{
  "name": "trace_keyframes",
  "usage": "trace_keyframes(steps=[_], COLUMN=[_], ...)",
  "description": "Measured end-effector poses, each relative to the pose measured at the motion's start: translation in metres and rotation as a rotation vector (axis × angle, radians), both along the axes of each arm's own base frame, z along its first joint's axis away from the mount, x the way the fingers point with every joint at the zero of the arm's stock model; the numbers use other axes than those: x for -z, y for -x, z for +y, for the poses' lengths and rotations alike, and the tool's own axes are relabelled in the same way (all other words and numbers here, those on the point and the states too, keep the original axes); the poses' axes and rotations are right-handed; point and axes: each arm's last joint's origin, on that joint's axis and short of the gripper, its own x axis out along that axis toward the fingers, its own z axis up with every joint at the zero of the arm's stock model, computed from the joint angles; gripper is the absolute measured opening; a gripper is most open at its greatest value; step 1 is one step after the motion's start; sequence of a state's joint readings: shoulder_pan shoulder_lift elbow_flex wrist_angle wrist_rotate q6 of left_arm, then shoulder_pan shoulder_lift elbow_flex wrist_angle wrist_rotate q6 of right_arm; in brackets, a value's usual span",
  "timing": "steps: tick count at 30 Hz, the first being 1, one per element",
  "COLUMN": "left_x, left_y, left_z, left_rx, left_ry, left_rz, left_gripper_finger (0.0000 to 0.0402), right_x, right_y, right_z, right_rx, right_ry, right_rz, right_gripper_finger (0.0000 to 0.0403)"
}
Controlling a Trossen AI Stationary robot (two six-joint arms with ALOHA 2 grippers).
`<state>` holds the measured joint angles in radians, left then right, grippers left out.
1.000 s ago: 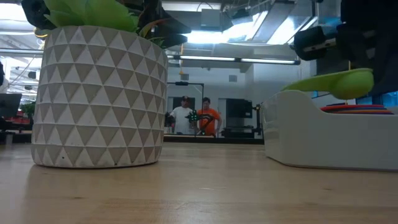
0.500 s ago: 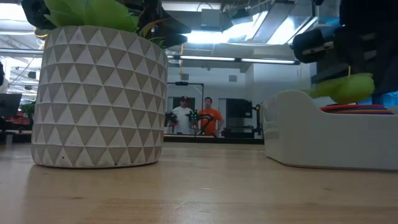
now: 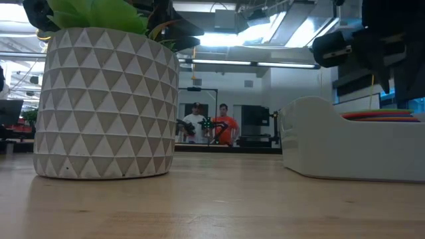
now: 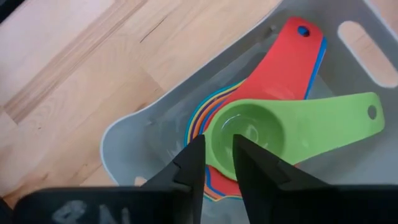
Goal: Nest measuring cups in basket
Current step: Return to Home Position
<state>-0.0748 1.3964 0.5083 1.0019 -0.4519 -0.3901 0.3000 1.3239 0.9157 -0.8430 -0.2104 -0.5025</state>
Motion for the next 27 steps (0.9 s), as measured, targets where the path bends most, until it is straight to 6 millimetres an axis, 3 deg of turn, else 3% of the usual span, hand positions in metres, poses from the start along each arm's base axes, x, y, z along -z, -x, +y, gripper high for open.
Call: trace_keyframes(steps=[14,20,27], left_x=[0.0,-0.001,-0.02], left_y=[0.0,0.0,0.004], left_z=[0.0,0.0,0.002], left_rx=[-0.001,-0.004,0.045], left_ry=[-0.007,-0.033,-0.192], left_rz=[0.002,-0.001,-0.146], left_gripper_finger=[0.0089,0.0089,0.0089], right_x=[-0.004,-0.015,-0.038], right_y=[-0.01,-0.028,-0.05], right_z=[0.003,0.007,0.007], right_rx=[0.001,0.017,0.15], right_ry=[-0.033,-0.076,-0.012], right_rz=[-0.108,-0.334,-0.691], right_gripper_finger=[0.0087,0.0071,0.0052])
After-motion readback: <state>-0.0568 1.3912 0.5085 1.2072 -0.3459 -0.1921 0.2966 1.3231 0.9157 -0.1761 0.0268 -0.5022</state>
